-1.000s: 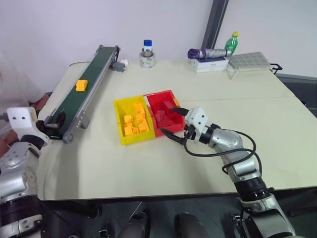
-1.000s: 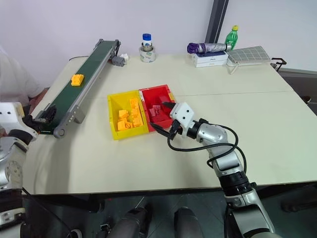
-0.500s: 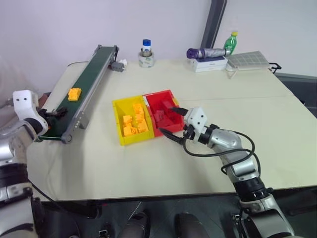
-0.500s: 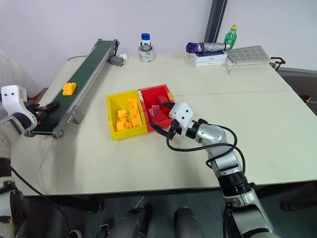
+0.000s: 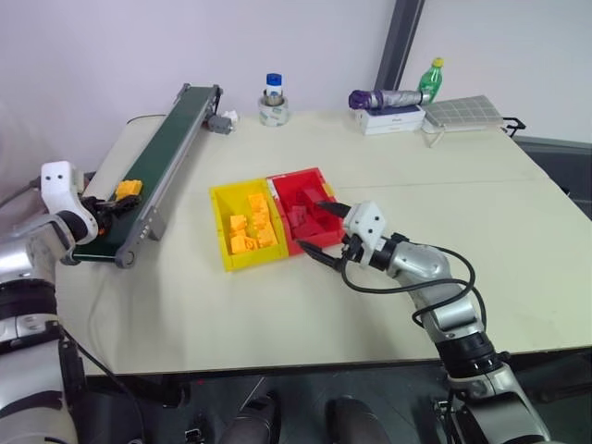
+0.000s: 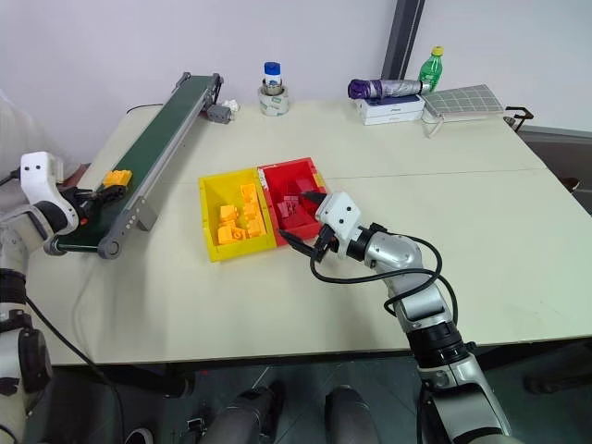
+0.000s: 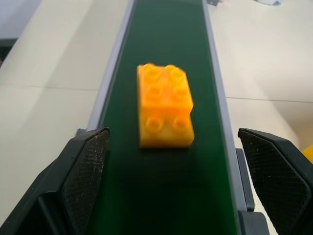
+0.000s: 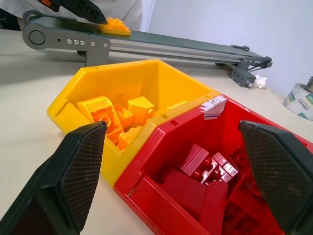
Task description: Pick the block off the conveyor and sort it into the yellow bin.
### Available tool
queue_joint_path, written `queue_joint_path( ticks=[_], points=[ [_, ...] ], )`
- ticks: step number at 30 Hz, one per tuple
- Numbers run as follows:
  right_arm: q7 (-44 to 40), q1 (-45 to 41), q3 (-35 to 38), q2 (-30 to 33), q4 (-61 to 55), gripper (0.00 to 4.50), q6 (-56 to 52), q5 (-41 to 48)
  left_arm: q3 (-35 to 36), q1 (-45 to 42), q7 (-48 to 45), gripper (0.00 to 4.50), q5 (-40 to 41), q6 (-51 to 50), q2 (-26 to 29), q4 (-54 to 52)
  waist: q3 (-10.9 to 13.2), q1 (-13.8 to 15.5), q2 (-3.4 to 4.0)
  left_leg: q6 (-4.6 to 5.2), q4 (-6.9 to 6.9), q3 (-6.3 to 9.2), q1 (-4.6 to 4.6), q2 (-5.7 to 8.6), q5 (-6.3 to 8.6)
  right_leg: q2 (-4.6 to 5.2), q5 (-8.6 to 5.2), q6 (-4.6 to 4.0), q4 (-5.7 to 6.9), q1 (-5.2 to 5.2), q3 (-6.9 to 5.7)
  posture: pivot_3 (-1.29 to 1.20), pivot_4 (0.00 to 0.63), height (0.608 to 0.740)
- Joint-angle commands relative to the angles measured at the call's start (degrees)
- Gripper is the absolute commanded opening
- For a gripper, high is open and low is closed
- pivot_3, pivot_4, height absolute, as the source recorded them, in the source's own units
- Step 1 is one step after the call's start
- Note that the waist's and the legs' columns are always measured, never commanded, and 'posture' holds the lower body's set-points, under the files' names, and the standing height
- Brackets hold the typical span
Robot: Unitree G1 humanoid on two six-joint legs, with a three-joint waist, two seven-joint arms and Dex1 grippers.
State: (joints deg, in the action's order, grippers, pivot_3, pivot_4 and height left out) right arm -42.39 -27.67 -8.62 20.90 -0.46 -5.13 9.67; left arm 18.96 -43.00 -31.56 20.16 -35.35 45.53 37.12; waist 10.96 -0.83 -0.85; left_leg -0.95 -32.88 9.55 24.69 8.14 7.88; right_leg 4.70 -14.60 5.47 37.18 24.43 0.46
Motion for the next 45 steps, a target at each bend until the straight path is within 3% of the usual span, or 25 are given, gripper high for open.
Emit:
queue_joint_path(
  ticks=[1,4,6,8,11,12,17,20,23,26,29,32,34,38,39,45],
  points=[
    [0.42,-0.46,0.38,-0.17,-2.59,4.50,0.37,0.01,-0.17,-1.93,-0.06,4.44,-1.11,2.76,0.07,0.77,0.00,-0.04,0.00,0.00,0.00,0.00,0.00,0.00,0.00,0.00,0.00,0.01,0.00,0.00,0.00,0.00,0.150,0.740],
    [0.57,-0.54,0.28,-0.32,-2.67,4.50,0.25,0.03,-0.21,-2.30,-0.22,4.44,-1.42,2.96,-0.29,1.36,0.00,-0.06,0.00,0.00,0.00,0.00,0.00,0.00,0.00,0.00,0.01,0.02,0.01,0.00,0.00,0.00,0.150,0.740],
    [0.64,-0.52,0.29,-0.26,-2.74,4.50,0.21,0.04,-0.52,-2.28,-0.15,3.93,-1.96,3.43,-0.27,1.61,0.00,-0.05,0.00,0.00,0.00,0.00,0.00,0.00,0.00,0.00,0.01,0.02,0.01,0.00,0.00,0.00,0.150,0.740],
    [0.64,-0.40,0.38,-0.09,-2.87,4.50,0.17,0.07,-0.50,-2.11,-0.08,3.11,-2.04,2.91,-0.36,1.33,0.00,-0.05,0.00,0.00,0.00,0.00,0.00,0.00,0.00,0.00,0.02,0.03,0.01,0.00,0.00,0.00,0.150,0.740],
    [0.63,-0.27,0.47,0.06,-3.03,4.50,0.07,0.12,0.23,-1.92,0.38,1.49,-1.91,3.04,-0.68,0.11,0.00,-0.03,0.00,0.00,0.00,0.00,0.00,0.00,0.00,0.00,0.02,0.04,0.01,0.00,0.00,0.00,0.150,0.740],
    [0.63,-0.22,0.47,0.08,-3.10,4.50,0.05,0.13,0.66,-1.78,0.26,1.28,-1.55,4.00,-0.92,-1.36,0.00,-0.03,0.00,0.00,0.00,0.00,0.00,0.00,0.00,0.00,0.02,0.04,0.01,0.00,0.00,0.00,0.150,0.740],
    [0.57,-0.24,0.50,0.14,-3.04,4.50,0.02,0.23,2.64,1.61,-7.66,1.31,7.82,0.39,-3.90,-17.27,0.01,0.17,-0.03,0.00,-0.03,0.01,0.02,0.00,0.00,0.01,0.02,0.03,-0.01,-0.03,-0.01,0.00,0.150,0.740],
    [0.44,-0.35,0.50,0.23,-2.98,4.50,0.01,0.26,0.14,6.68,-12.08,1.31,13.56,-3.36,-6.19,-31.14,0.01,-0.15,-0.02,0.02,-0.03,-0.07,0.02,0.01,0.01,0.04,0.01,0.02,-0.05,-0.04,0.04,0.00,0.150,0.740],
    [0.47,-0.38,0.52,0.31,-2.83,4.50,0.09,0.18,-4.50,8.32,-10.85,1.31,13.33,-4.04,-9.66,-38.15,0.01,-0.09,-0.02,0.02,-0.03,-0.06,0.02,0.00,0.00,0.03,0.01,0.01,-0.01,-0.02,0.05,0.00,0.150,0.740],
    [0.75,-0.47,0.55,0.18,-3.00,4.50,-0.08,0.16,-9.41,8.44,-9.81,1.31,10.18,-1.94,-11.98,-39.95,0.01,0.01,-0.02,0.00,-0.07,-0.05,0.00,-0.02,-0.01,0.00,0.02,-0.07,0.03,-0.03,0.05,0.00,0.150,0.740],
    [1.11,-0.08,0.74,0.35,-3.57,4.50,-0.21,0.01,-12.24,6.22,-4.04,1.31,4.26,2.51,-15.33,-34.71,0.01,0.01,-0.02,0.01,-0.09,-0.08,0.00,-0.02,-0.01,0.00,-0.01,-0.14,0.02,-0.03,0.06,0.00,0.150,0.740],
    [1.67,0.77,1.31,0.76,-4.49,4.50,-0.53,0.08,-14.28,5.66,-5.01,1.31,1.35,6.05,-15.78,-30.37,0.01,-0.06,-0.02,0.01,-0.09,-0.08,0.00,-0.02,-0.01,0.00,0.02,-0.11,0.02,-0.03,0.06,0.00,0.150,0.740],
    [1.86,1.33,1.13,0.98,-4.88,4.50,-0.51,-0.18,-12.29,4.21,-6.09,2.36,5.28,3.54,-17.85,-29.12,0.01,0.11,-0.02,0.02,-0.07,-0.10,0.01,-0.02,-0.01,0.00,0.04,-0.06,0.00,-0.01,0.09,0.00,0.150,0.740],
    [2.42,1.49,1.07,0.73,-5.37,4.50,-0.83,-0.08,-12.38,4.28,-7.66,4.28,4.83,6.34,-18.73,-28.94,0.01,0.17,-0.02,0.02,-0.10,-0.09,0.02,-0.01,-0.01,-0.01,0.05,-0.02,-0.01,-0.02,0.08,0.00,0.150,0.740],
    [2.49,1.49,1.06,0.69,-5.41,4.50,-0.84,-0.12,-12.14,4.85,-9.24,4.46,5.66,6.55,-18.35,-29.81,0.01,0.16,-0.02,0.02,-0.11,-0.10,0.02,-0.02,-0.01,-0.01,0.06,-0.03,0.00,-0.03,0.08,0.00,0.150,0.740],
    [2.39,1.69,1.06,0.79,-5.56,4.50,-1.02,0.05,-8.42,9.81,-11.31,4.46,8.30,3.92,-13.41,-37.64,0.01,-0.33,-0.02,0.02,-0.07,-0.10,0.01,-0.05,-0.01,-0.03,0.05,-0.03,0.01,0.01,0.09,0.00,0.150,0.740]
  ],
)
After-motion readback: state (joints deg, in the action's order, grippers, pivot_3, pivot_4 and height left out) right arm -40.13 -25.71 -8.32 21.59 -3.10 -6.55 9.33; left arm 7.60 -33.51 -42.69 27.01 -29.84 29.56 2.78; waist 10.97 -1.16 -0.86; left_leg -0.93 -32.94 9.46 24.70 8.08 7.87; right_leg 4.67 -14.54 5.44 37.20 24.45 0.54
